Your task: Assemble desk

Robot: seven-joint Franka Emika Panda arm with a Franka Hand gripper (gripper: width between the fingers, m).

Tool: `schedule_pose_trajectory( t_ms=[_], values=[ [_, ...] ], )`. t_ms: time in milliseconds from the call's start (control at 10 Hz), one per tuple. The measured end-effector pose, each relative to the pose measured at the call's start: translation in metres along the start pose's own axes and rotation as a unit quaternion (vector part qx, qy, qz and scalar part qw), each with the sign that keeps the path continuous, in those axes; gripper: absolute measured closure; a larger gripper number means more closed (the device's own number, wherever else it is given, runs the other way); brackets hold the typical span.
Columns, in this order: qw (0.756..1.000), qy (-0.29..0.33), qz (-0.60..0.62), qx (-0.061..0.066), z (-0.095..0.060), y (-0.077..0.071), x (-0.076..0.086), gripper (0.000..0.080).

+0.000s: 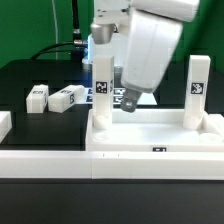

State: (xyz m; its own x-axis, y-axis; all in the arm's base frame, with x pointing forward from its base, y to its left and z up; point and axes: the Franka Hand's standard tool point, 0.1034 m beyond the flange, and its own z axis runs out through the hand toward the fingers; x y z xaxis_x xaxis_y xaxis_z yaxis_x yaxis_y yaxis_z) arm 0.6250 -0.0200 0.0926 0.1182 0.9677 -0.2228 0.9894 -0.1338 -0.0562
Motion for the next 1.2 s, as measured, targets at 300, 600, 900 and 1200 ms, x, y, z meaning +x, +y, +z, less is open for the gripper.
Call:
schedule_pose_trajectory(
  t_ms=[300, 600, 900, 1200],
  values=[
    [1.000, 0.000, 0.019, 0.000, 0.000, 0.000, 0.000, 0.0151],
    [0.989, -0.001, 0.147, 0.009, 0.006, -0.004, -0.010, 0.0151],
    [0.949, -0.028, 0.310, 0.052, 0.002, -0.012, -0.027, 0.0151],
    [0.917, -0.031, 0.395, 0.047, 0.003, -0.011, -0.025, 0.0151]
  ],
)
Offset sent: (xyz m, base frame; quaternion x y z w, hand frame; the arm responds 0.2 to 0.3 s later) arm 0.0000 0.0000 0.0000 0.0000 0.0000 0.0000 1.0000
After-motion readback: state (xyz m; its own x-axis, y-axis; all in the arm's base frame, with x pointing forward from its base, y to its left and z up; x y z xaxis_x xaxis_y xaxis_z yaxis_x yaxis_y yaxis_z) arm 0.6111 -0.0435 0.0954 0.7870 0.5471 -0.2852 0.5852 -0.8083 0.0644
